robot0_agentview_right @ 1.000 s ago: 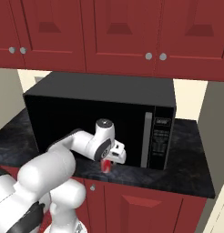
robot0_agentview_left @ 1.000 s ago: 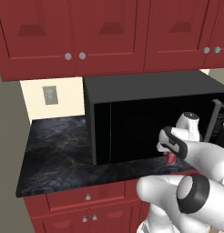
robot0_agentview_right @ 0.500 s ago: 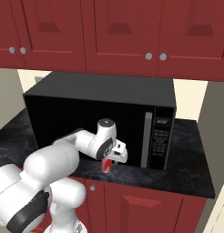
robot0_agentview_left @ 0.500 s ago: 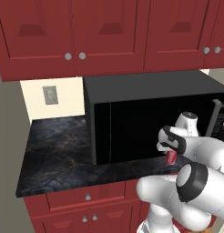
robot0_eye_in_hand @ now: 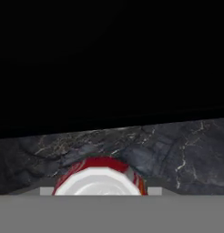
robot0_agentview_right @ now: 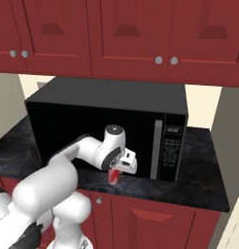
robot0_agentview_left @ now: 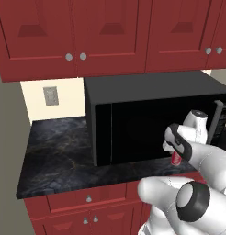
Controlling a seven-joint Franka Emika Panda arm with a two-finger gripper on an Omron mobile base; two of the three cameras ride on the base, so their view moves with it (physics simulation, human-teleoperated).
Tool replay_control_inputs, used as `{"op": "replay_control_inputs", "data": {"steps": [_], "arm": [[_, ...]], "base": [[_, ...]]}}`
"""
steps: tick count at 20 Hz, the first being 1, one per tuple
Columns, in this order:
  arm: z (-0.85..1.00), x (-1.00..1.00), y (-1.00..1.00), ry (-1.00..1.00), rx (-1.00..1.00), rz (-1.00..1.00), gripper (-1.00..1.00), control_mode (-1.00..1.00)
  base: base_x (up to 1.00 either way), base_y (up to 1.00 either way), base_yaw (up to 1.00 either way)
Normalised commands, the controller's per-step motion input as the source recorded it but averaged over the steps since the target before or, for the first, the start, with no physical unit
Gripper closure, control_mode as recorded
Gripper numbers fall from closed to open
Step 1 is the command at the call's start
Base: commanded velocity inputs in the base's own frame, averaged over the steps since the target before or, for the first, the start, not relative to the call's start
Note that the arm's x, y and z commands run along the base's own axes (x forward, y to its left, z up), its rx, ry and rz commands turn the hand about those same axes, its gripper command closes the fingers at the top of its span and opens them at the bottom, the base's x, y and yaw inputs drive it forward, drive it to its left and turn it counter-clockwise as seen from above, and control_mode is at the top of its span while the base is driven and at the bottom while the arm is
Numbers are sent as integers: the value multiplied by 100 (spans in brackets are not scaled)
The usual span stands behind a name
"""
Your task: Four empty soda cans are scattered around the kitchen. Gather all the cans and cluster them next to the stove for recycling.
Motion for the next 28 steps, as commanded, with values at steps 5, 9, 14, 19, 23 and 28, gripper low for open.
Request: {"op": "replay_control_inputs", "data": {"steps": [5,9,14,19,23,28], "arm": [[63,-39,0,-10,2,0,100,-100],[72,-35,0,-12,0,0,100,-100],[74,-24,1,-2,0,-3,100,-100],[71,-30,15,0,0,-6,100,-100],[58,-42,29,-2,-1,-8,100,-100],[44,-30,28,-2,-4,-4,100,-100]], "base": [[0,0,0],[0,0,0],[0,0,0],[0,0,0],[0,0,0],[0,0,0]]}}
